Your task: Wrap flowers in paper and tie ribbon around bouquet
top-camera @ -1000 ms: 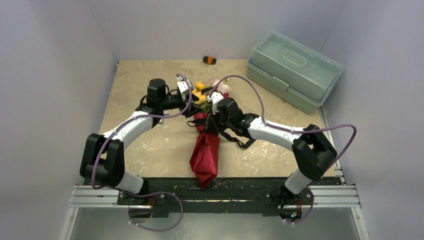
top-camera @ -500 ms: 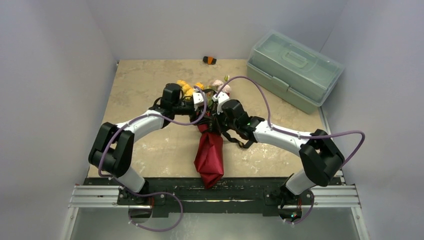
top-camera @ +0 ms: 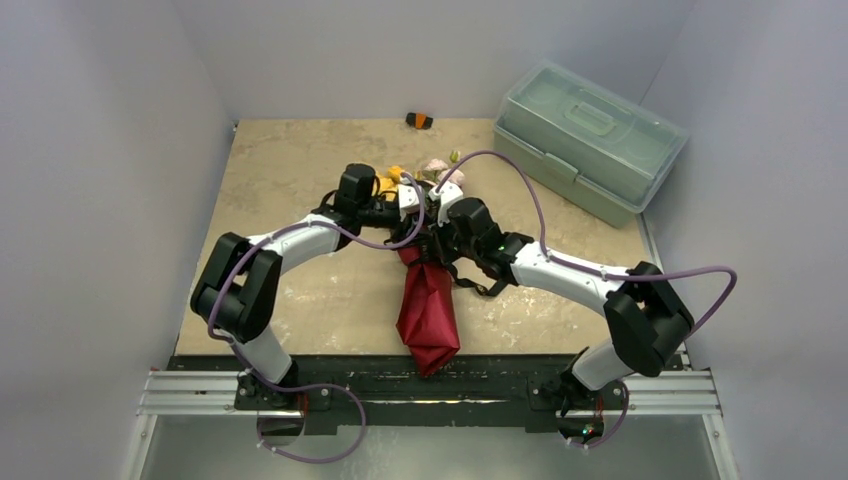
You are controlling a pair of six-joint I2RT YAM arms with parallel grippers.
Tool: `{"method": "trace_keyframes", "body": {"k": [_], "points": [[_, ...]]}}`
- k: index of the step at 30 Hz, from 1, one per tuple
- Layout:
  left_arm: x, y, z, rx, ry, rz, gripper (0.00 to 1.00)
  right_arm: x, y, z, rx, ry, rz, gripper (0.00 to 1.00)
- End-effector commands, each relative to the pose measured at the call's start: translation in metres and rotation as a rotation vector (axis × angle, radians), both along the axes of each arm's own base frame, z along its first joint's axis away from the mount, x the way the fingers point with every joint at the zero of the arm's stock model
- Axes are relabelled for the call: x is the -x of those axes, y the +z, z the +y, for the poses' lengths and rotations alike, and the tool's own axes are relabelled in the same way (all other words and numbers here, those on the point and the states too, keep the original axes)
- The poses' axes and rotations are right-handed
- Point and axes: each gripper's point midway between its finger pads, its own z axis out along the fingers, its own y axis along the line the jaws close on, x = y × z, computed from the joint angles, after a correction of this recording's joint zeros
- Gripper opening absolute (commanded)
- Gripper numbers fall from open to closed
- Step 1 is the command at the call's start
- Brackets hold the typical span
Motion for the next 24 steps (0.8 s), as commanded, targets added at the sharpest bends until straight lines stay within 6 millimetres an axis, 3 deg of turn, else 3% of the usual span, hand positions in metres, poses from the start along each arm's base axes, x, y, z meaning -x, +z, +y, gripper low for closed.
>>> {"method": "trace_keyframes", "body": {"k": [1,14,20,24], "points": [[0.001,0.001,-0.011,0.008,-0.051,-0.044,0.43,-0.009,0.019,0.002,-0.045,-0.012,-0.057,0.0],[0.013,-0.02,0.021,-0.077,0.035,-0.006,0.41,-0.019,0.014,-0.009,-0.033,-0.039,-0.047,0.0],[0.006,-0.018,0.021,-0.074,0.056,-0.008,0.41,-0.022,0.012,-0.005,-0.036,-0.023,-0.036,0.0],[0.0,-0.005,0.018,-0.048,0.075,-0.01,0.43,-0.023,0.012,-0.003,-0.034,-0.012,-0.034,0.0]]}}
